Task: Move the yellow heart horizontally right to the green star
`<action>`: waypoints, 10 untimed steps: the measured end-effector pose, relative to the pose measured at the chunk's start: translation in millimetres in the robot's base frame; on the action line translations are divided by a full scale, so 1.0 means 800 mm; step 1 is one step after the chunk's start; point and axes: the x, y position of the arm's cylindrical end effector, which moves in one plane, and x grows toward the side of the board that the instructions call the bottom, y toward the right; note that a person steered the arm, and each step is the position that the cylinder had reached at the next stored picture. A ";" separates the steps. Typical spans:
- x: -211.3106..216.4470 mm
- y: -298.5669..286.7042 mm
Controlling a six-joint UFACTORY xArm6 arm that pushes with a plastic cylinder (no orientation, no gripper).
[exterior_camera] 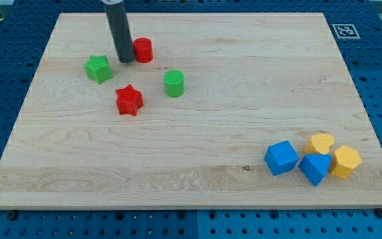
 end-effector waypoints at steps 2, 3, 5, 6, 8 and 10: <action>-0.007 -0.015; -0.055 -0.066; -0.166 0.090; -0.131 0.171; -0.003 0.318; 0.158 0.451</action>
